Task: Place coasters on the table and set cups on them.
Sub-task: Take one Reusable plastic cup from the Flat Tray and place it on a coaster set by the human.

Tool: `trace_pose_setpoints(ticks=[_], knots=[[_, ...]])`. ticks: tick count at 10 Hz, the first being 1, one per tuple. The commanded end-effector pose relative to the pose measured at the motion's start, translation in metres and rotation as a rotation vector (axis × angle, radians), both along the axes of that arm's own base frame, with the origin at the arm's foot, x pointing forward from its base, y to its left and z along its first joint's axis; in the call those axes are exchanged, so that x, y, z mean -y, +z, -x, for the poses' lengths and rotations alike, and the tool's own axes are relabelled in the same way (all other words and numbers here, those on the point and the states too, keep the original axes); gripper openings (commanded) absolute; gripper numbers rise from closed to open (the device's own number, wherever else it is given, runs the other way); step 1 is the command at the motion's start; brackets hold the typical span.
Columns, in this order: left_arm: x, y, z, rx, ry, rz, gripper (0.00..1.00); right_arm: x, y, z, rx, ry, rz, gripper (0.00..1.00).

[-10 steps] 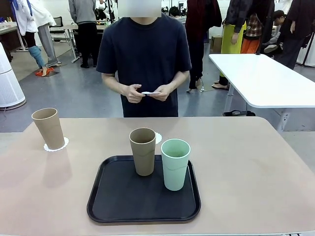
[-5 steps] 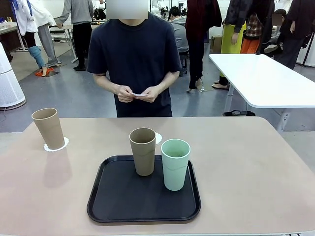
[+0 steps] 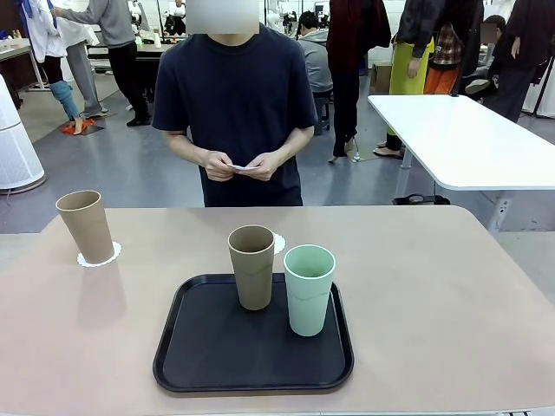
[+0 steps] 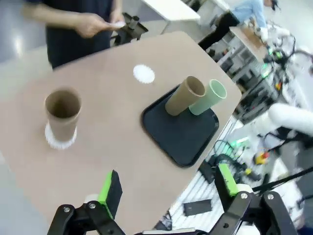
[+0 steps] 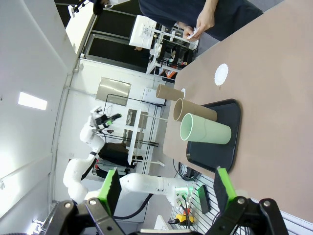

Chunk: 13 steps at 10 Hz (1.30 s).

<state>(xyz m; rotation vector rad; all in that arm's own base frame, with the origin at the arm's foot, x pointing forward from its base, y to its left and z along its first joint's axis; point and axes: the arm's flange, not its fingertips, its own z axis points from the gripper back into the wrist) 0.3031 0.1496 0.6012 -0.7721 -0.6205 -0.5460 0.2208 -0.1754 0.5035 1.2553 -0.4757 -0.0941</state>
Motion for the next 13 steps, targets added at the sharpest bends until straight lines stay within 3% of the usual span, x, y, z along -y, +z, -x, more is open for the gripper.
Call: trace_pose_setpoints(ticks=[1,3,5,8,9,10,13], knots=[[0.082,-0.005,-0.007,0.358,-0.213,-0.375,1.0,-0.001,0.0,-0.002,0.003,-0.013,-0.011,1.0],[0.14,-0.039,-0.012,0.51,-0.375,-0.68,1.0,-0.001,0.0,-0.002,0.003,-0.013,-0.011,1.0],[0.195,-0.088,-0.024,0.658,-0.484,-0.887,1.0,-0.001,0.0,-0.002,0.003,-0.013,-0.011,1.0],[0.235,-0.143,-0.057,0.549,-0.558,-1.01,1.0,-0.001,0.0,-0.002,0.003,-0.013,-0.011,1.0],[0.235,-0.152,-0.05,0.559,-0.557,-0.967,1.0,-0.001,0.0,-0.002,0.003,-0.013,-0.011,1.0],[0.238,-0.114,-0.048,0.577,-0.609,-0.95,1.0,-0.001,0.0,-0.002,0.003,-0.013,-0.011,1.0],[0.238,-0.114,-0.048,0.577,-0.609,-0.95,1.0,-0.001,0.0,-0.002,0.003,-0.013,-0.011,1.0]])
